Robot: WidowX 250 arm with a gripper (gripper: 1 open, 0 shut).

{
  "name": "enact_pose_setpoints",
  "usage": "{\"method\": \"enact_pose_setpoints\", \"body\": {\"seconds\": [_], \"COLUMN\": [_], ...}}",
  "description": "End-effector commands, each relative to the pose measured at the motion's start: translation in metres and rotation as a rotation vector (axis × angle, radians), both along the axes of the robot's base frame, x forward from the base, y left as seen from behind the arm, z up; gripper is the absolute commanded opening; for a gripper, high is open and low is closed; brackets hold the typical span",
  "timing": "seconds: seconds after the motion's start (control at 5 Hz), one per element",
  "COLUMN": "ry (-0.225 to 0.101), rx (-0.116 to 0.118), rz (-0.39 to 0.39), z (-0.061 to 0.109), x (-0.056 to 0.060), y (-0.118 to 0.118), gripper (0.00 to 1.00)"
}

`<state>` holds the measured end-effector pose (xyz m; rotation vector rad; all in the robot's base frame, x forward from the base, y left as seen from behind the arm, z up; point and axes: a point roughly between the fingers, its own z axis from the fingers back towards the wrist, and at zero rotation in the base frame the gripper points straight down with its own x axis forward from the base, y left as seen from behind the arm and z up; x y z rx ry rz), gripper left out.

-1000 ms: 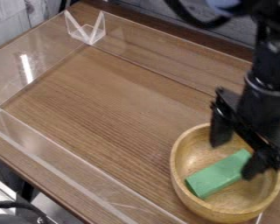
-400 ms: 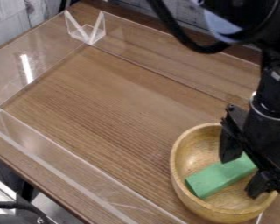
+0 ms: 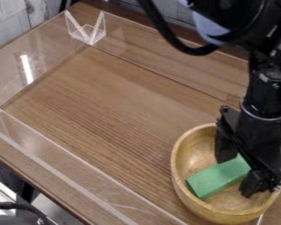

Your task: Remove the green block from inside the brown bowl and put it on the table

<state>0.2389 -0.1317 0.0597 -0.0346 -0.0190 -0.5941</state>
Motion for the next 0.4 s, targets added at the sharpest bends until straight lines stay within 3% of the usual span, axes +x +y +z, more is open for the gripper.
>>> {"method": "enact_pose_setpoints", "body": {"seconds": [0.0,0.2], "ry": [-0.034,-0.034], "rx": [-0.027,-0.037], "rz": [0.002,0.009], "z": [0.0063,0.0048], "x": [0.0052,0.0064], "y": [0.0025,0.0056], "gripper": [1.00,1.00]}}
